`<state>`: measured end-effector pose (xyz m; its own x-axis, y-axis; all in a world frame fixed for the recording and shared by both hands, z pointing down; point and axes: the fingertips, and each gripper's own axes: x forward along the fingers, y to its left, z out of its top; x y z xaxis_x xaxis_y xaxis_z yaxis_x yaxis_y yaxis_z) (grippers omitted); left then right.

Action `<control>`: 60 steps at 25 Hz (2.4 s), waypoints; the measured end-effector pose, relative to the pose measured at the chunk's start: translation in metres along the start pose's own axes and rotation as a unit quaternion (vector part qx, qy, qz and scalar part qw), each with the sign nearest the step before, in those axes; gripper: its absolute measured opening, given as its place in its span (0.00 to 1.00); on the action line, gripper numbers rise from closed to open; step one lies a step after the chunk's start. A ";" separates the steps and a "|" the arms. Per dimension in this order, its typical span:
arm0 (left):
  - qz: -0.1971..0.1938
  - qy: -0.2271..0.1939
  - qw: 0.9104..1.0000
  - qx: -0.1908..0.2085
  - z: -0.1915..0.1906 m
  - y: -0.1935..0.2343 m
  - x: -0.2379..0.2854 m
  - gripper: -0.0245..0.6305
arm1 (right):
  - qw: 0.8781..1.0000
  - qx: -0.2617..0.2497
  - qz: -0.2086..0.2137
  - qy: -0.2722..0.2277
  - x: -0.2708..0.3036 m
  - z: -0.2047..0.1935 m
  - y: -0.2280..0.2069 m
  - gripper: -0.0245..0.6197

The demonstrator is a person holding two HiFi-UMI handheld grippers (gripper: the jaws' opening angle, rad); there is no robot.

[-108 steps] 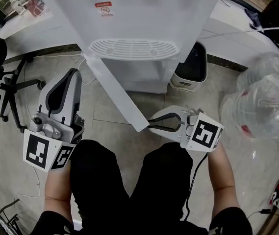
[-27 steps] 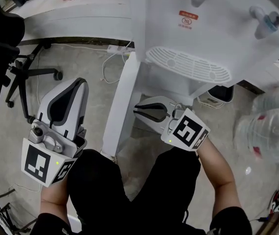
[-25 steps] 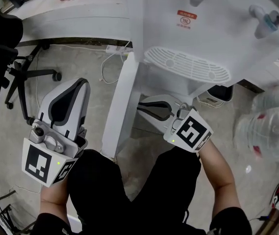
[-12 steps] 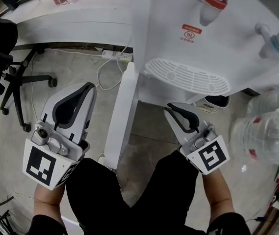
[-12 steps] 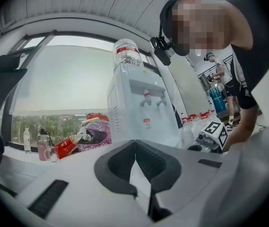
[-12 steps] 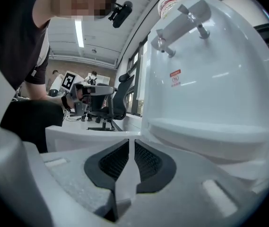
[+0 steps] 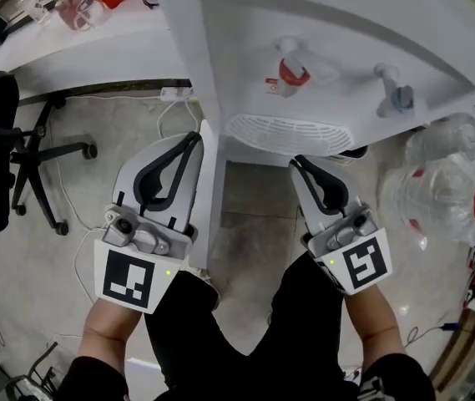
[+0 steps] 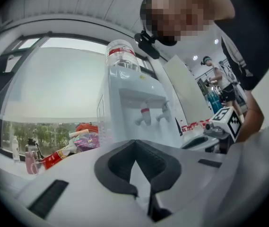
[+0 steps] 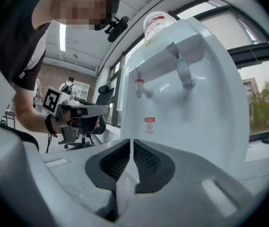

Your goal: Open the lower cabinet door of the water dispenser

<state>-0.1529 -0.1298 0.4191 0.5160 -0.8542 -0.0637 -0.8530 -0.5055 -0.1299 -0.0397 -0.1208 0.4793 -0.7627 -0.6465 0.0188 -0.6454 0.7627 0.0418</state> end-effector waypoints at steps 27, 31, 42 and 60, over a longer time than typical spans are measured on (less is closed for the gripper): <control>-0.032 0.010 0.997 -0.064 0.269 -0.032 0.045 0.05 | 0.996 0.039 -0.075 0.008 -0.052 0.283 -0.032 0.05; -0.033 0.006 0.997 -0.062 0.319 -0.037 0.051 0.05 | 0.996 0.036 -0.080 -0.007 -0.063 0.335 -0.039 0.05; -0.036 -0.012 0.997 -0.072 0.443 -0.024 0.066 0.05 | 0.993 0.029 -0.113 -0.009 -0.081 0.457 -0.060 0.05; -0.050 -0.076 0.993 -0.076 0.603 0.019 0.029 0.05 | 0.989 0.011 -0.149 -0.009 -0.087 0.593 -0.049 0.05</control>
<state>-0.1066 -0.0911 -0.1822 0.5951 -0.7762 -0.2081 -0.7926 -0.6098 0.0078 0.0332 -0.0902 -0.1169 -0.5384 -0.8426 -0.0080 -0.8425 0.5382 0.0212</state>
